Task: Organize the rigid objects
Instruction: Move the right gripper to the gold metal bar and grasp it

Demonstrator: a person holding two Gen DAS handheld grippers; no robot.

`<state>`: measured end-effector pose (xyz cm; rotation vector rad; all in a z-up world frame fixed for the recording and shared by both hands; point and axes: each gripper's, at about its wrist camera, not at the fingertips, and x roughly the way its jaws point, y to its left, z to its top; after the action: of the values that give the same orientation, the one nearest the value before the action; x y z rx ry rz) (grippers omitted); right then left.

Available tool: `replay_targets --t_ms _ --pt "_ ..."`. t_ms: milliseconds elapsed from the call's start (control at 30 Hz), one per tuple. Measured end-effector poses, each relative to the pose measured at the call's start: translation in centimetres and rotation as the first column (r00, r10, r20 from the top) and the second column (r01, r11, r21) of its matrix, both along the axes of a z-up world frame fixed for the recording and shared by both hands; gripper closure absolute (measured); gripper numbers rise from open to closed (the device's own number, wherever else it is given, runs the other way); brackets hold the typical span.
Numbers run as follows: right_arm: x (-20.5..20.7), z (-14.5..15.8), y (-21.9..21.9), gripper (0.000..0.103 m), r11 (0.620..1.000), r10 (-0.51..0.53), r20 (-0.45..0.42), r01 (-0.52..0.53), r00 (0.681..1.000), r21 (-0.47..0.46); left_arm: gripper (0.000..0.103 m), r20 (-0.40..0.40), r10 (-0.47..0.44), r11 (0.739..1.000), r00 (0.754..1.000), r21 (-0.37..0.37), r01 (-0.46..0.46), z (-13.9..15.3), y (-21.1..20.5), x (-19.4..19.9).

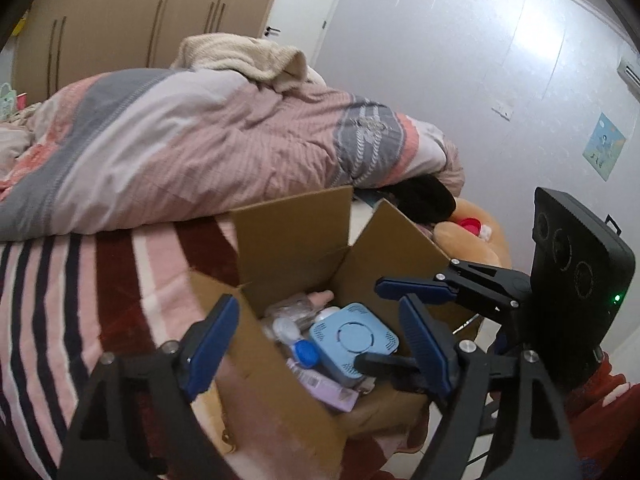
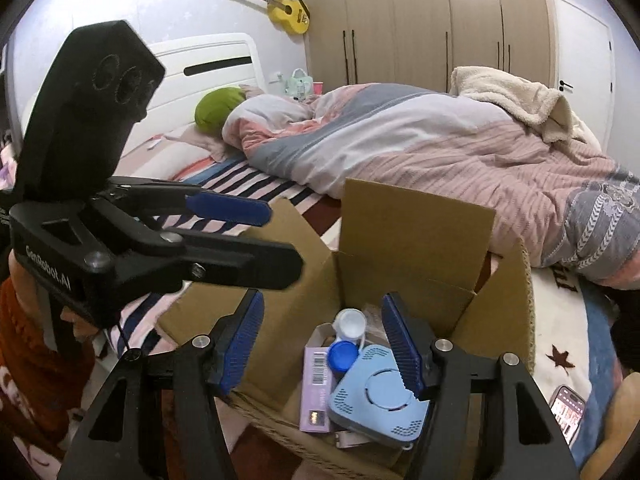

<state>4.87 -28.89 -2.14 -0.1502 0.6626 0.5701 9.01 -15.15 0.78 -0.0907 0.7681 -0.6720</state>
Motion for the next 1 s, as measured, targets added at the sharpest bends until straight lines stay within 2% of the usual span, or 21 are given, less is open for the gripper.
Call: replay_targets --t_ms 167,367,500,633,767,867,1000 --pt "-1.0 1.3 2.9 0.045 0.999 0.027 0.019 -0.026 0.999 -0.019 0.02 0.042 0.08 0.997 0.996 -0.025 -0.079 1.0 4.6 -2.2" --pt "-2.8 2.3 8.9 0.045 0.991 0.135 0.025 -0.134 0.991 -0.027 0.017 0.087 0.192 0.981 0.978 -0.045 -0.188 1.3 11.2 -5.4" --pt "-3.3 1.5 13.3 0.045 0.978 0.208 -0.035 -0.209 0.978 -0.02 0.017 0.106 0.256 0.966 0.961 -0.044 -0.253 0.3 15.1 -6.8" --pt "-3.3 -0.9 16.9 0.045 0.975 0.213 -0.086 -0.217 0.973 -0.042 0.016 0.103 0.303 0.953 0.947 -0.036 -0.301 -1.8 18.5 -7.6" --pt "-3.7 -4.6 19.1 0.045 0.988 0.111 -0.088 -0.12 0.99 -0.095 0.016 0.093 0.319 0.948 0.943 -0.028 -0.318 -4.5 20.6 -7.6" --pt "-3.5 -7.8 19.2 0.045 0.993 -0.018 -0.093 0.007 0.995 -0.122 0.016 0.067 0.309 0.951 0.949 -0.027 -0.308 -7.0 21.5 -7.5" --pt "-1.9 -11.5 17.5 0.045 0.967 -0.226 -0.13 0.206 0.965 -0.149 0.016 0.041 0.298 0.955 0.954 -0.023 -0.297 -9.5 22.1 -7.2"
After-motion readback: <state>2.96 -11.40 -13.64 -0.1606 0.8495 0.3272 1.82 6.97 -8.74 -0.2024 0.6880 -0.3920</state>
